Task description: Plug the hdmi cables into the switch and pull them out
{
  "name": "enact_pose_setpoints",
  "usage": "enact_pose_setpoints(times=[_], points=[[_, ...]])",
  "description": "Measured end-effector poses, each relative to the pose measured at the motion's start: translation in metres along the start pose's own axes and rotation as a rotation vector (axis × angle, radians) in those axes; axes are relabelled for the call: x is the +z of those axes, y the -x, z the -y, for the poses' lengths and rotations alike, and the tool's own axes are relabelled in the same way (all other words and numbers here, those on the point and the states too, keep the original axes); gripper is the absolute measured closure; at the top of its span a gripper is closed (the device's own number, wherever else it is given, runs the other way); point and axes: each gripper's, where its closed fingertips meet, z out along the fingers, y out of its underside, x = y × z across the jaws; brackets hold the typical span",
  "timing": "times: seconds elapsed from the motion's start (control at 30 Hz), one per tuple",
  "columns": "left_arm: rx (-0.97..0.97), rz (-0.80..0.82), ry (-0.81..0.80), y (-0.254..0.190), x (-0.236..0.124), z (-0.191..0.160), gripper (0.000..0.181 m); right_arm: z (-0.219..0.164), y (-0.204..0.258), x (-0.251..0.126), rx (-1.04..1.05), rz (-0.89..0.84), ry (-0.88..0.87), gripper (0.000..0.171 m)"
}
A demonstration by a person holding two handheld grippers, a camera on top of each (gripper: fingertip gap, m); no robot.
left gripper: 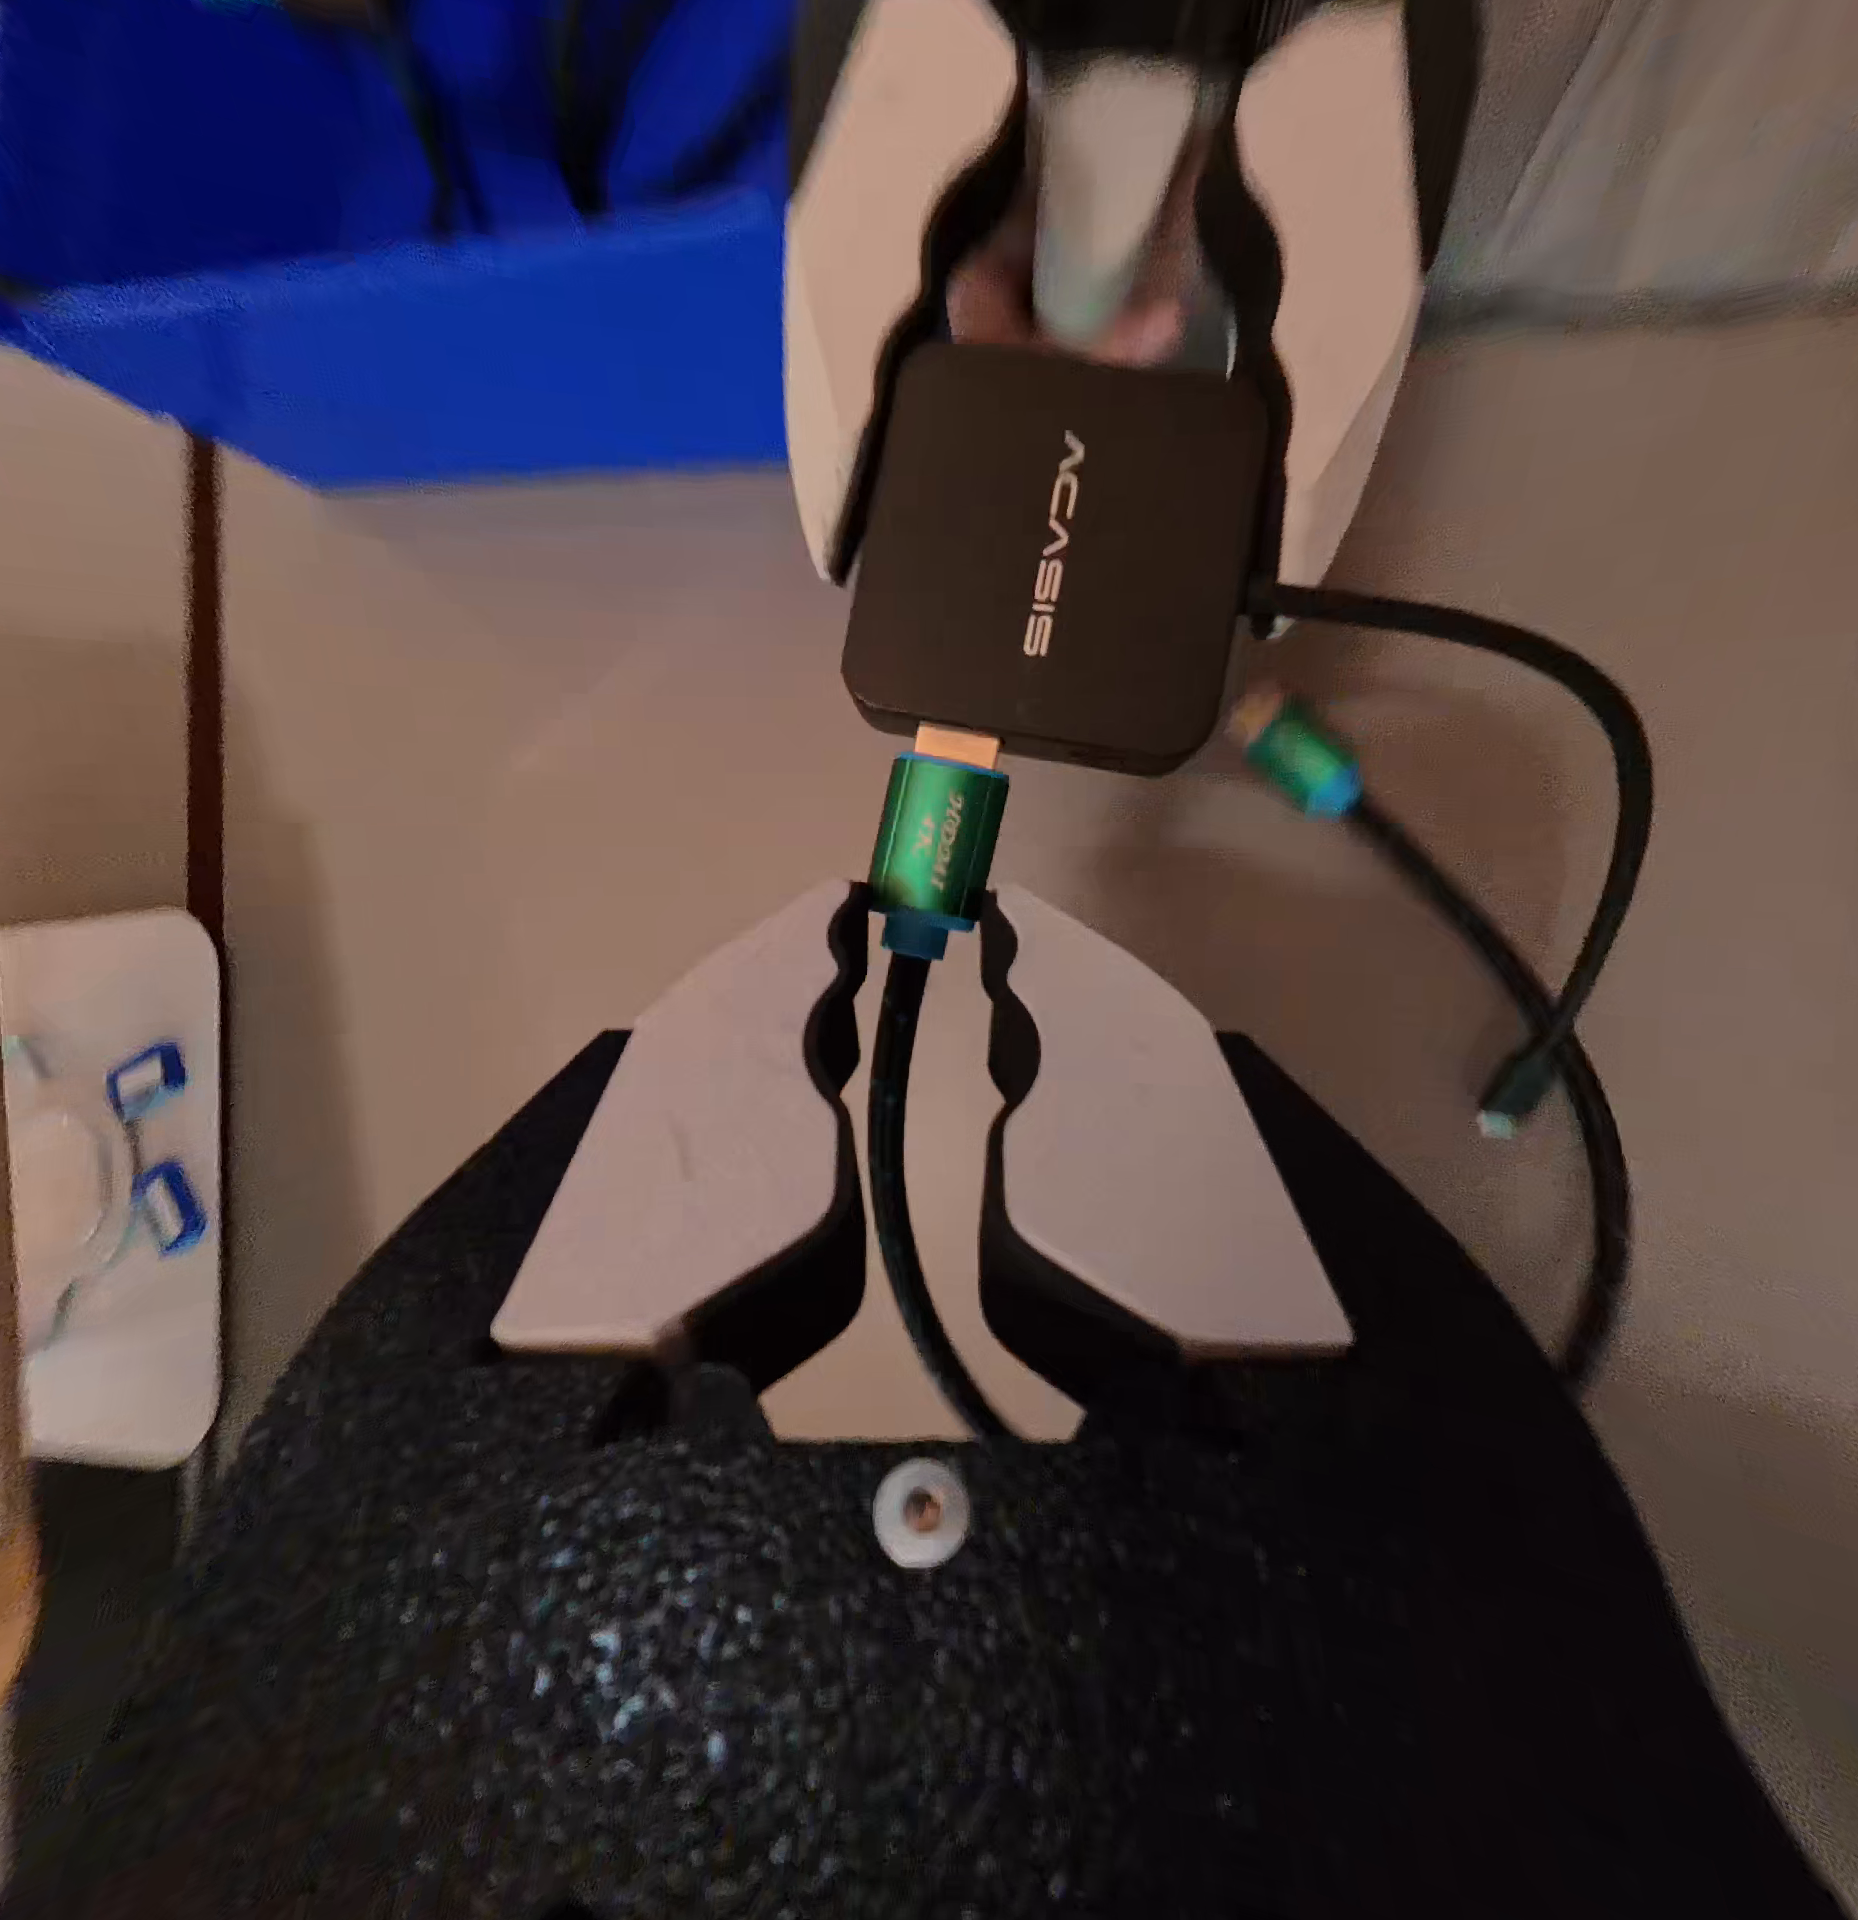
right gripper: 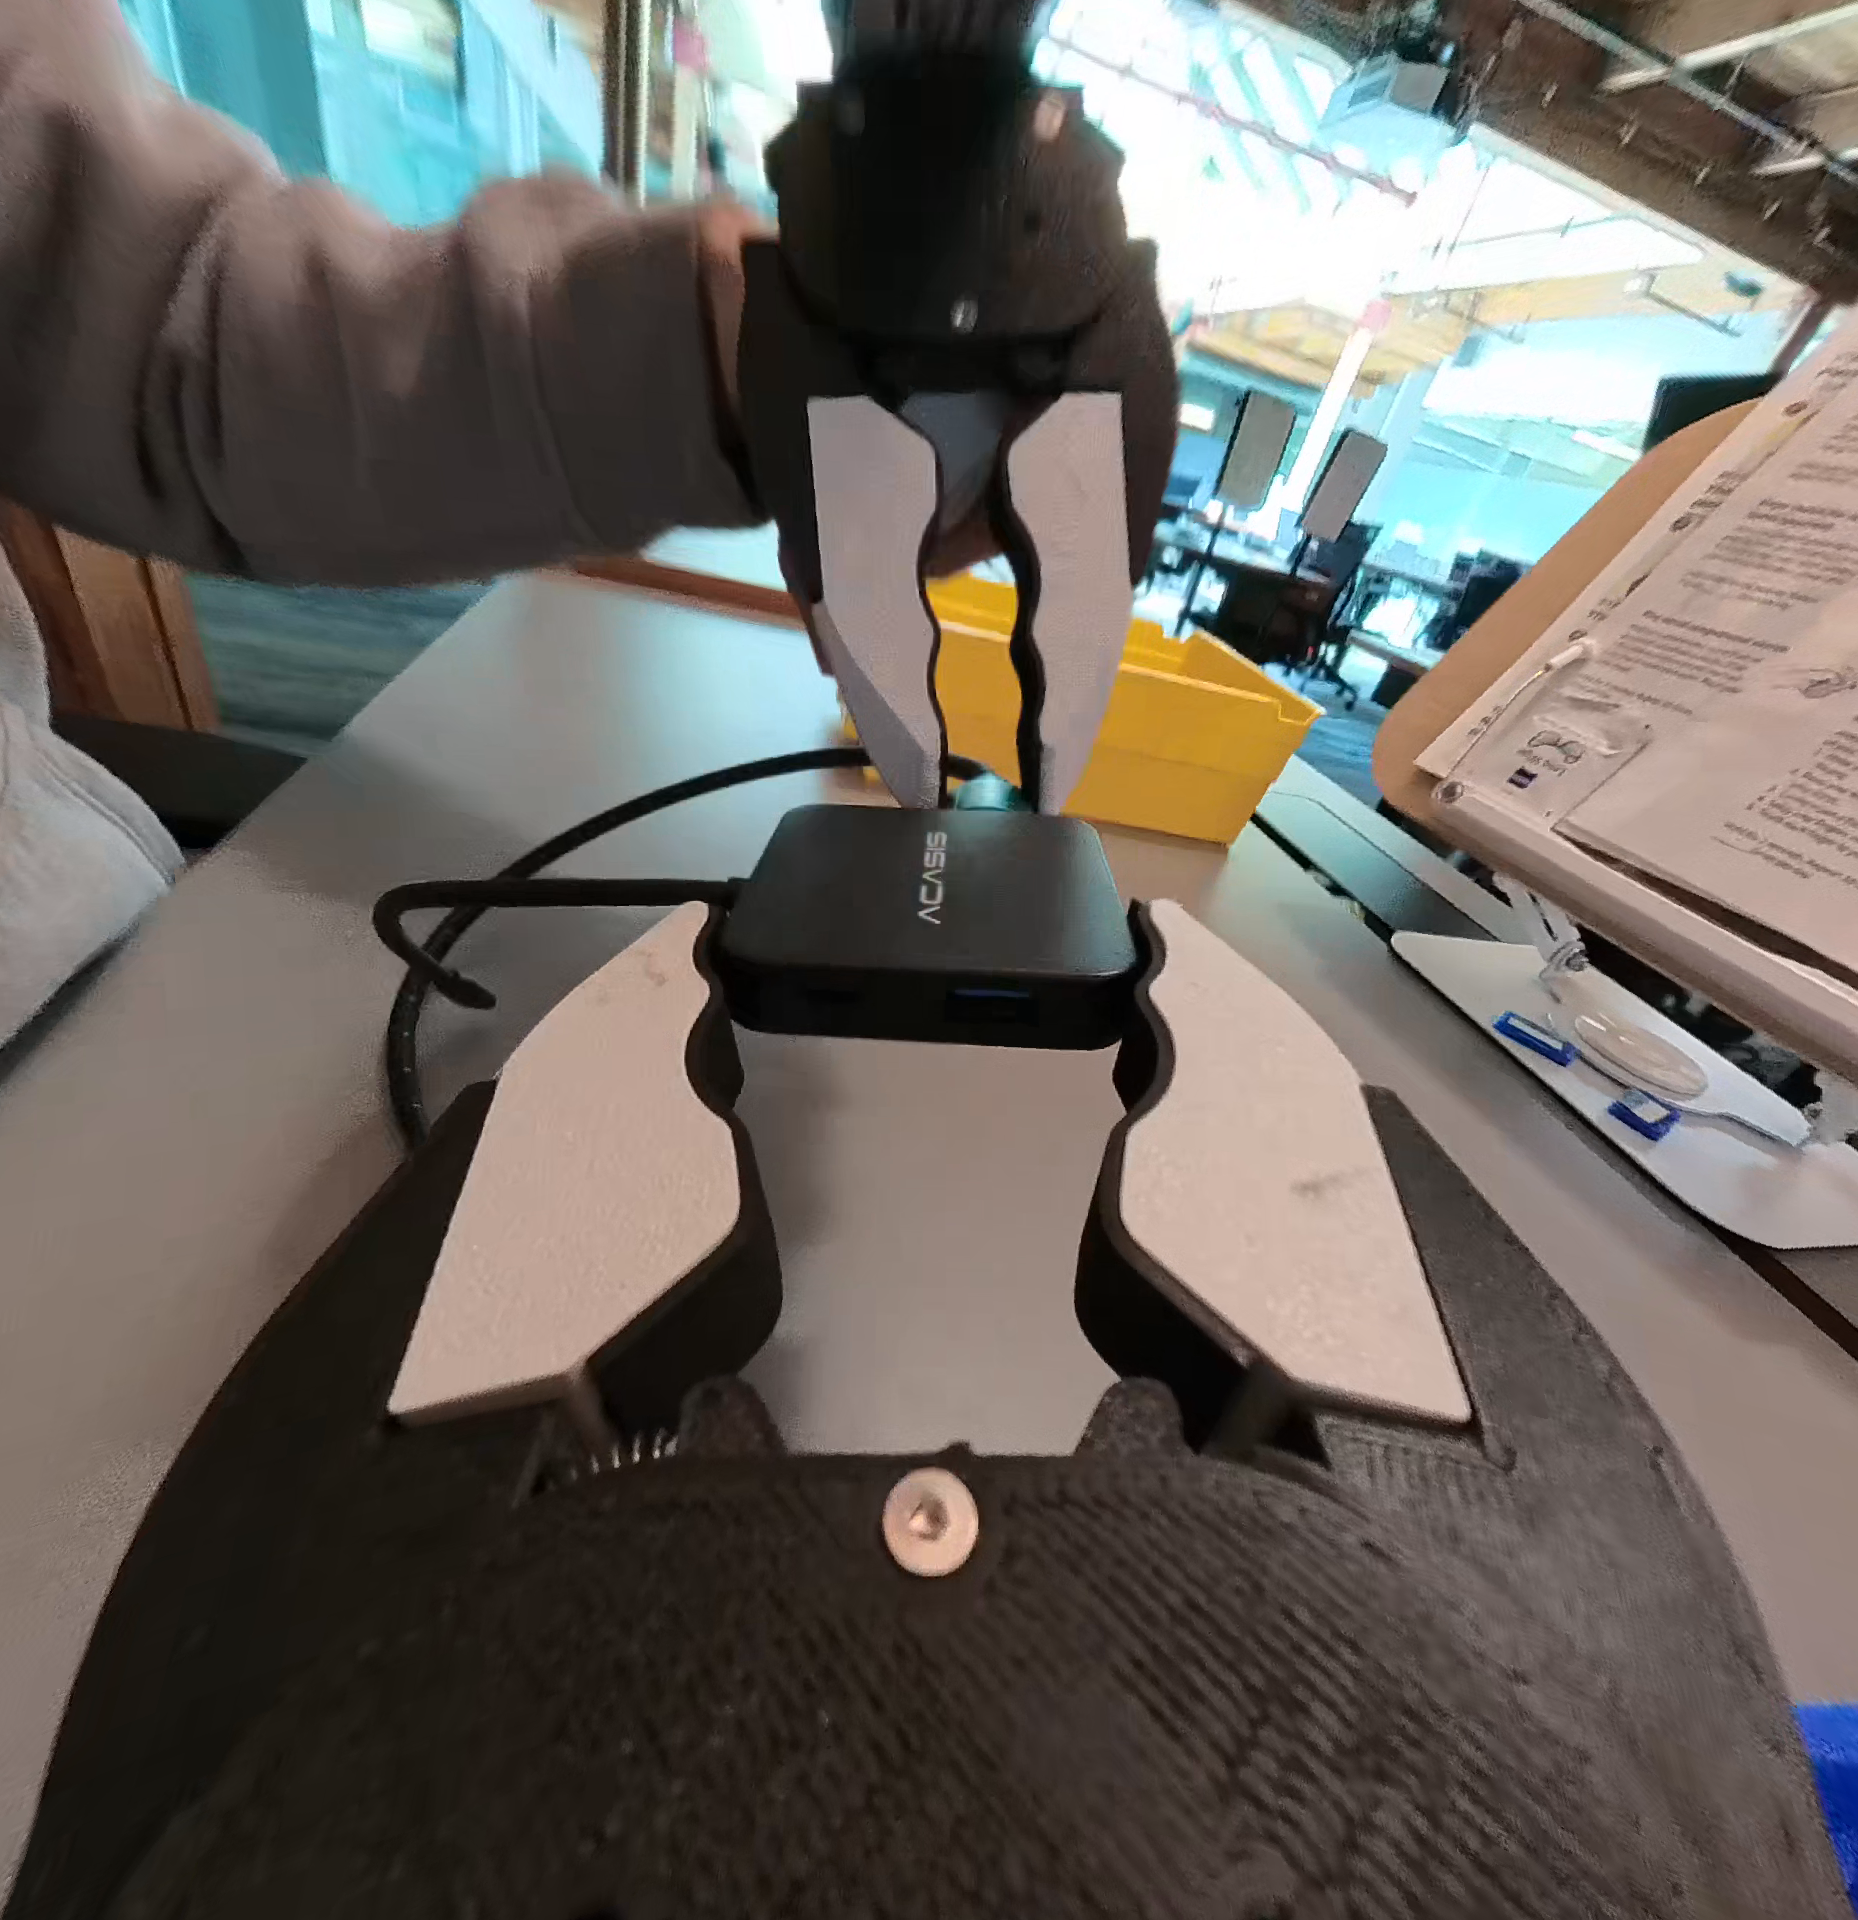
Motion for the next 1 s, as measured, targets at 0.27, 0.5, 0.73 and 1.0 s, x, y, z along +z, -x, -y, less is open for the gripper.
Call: enact_pose_setpoints(times=[0.27,0.5,0.73,1.0], points=[[-0.055,-0.034,-0.399,-0.005,-0.022,0.013,0.161,0.026,0.002,-0.003,0.130,0.057,-0.218,0.099],[-0.082,-0.058,-0.448,-0.009,-0.017,0.014,0.160,0.028,0.003,-0.002,0.118,0.054,-0.227,0.099],[-0.137,-0.070,-0.498,-0.007,-0.022,0.020,0.161,0.023,0.001,-0.001,0.123,0.048,-0.206,0.099],[-0.073,-0.037,-0.504,-0.009,-0.032,0.026,0.161,0.001,0.010,0.011,0.103,0.068,-0.060,0.099]])
